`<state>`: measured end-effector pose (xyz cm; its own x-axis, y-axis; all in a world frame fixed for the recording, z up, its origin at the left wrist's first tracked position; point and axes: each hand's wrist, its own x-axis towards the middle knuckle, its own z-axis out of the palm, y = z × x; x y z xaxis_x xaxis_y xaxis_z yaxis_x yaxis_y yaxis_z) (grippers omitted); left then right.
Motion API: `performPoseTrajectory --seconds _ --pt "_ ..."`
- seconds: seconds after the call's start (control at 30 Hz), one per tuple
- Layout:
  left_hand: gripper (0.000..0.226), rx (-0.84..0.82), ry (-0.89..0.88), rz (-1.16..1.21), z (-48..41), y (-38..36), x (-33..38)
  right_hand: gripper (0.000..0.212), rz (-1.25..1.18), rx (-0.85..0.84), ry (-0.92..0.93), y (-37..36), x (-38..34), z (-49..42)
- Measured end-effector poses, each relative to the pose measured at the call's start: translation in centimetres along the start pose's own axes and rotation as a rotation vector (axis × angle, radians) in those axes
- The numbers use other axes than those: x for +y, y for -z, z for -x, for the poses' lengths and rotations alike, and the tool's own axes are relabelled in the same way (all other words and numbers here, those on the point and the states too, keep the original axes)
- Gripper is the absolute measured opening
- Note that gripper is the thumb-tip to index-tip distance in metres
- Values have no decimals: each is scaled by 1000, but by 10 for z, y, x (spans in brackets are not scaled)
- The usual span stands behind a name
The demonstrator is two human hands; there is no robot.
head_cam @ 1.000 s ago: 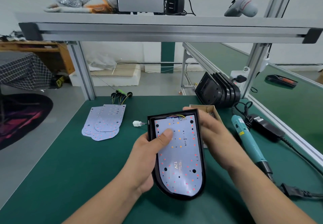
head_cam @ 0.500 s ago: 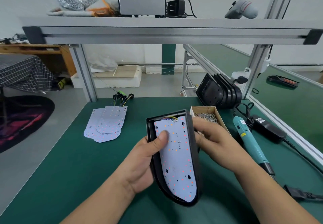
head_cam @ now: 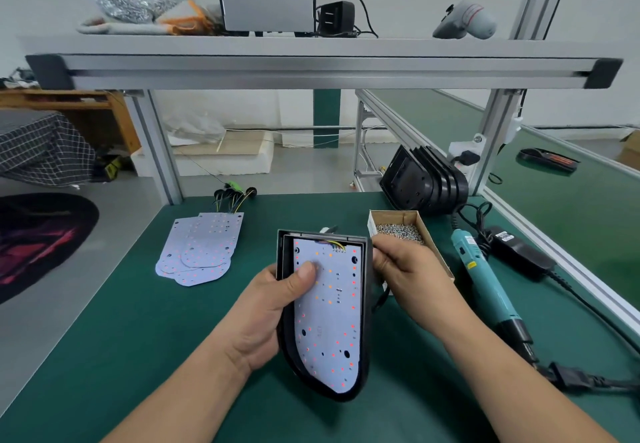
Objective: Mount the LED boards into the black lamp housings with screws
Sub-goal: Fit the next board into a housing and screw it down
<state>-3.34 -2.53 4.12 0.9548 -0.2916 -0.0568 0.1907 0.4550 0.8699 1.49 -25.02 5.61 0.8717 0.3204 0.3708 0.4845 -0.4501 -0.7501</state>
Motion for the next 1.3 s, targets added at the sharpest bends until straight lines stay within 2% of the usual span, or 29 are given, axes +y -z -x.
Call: performPoseTrajectory --seconds 0.1,0.23,0.33,0.4,0.5,0.6,0.73,0.87,0.93,1.03,1.13,1.3 --pt "86 5 -7 -17 -2 3 0 42 78 35 41 1 1 0" --pt "85 22 -17 -118 -3 1 -1 28 105 72 65 5 6 0" --pt "75 109 -136 -222 -6 2 5 22 30 36 87 5 5 0" --pt "75 102 -189 -257 -6 5 10 17 -29 42 85 5 3 0" --pt "82 78 -164 -221 -2 8 12 11 -57 57 106 5 1 1" --pt "75 11 -112 -135 3 4 12 11 -135 7 124 -1 -2 3" --pt "64 -131 -99 -150 11 -12 8 12 -173 2 158 -11 -7 4" --pt "77 -133 -87 -106 15 -20 5 14 -193 21 178 -9 -8 5" --pt "83 -184 -75 -102 16 -19 6 15 -165 43 186 -9 -10 5" --pt "77 -227 -57 -88 17 -18 8 16 -102 34 226 -6 -13 4" --pt "75 -196 -67 -59 17 -15 7 21 -37 31 280 -2 -13 4" --pt "78 -168 -29 6 15 -11 4 22 62 20 269 -2 -12 4"
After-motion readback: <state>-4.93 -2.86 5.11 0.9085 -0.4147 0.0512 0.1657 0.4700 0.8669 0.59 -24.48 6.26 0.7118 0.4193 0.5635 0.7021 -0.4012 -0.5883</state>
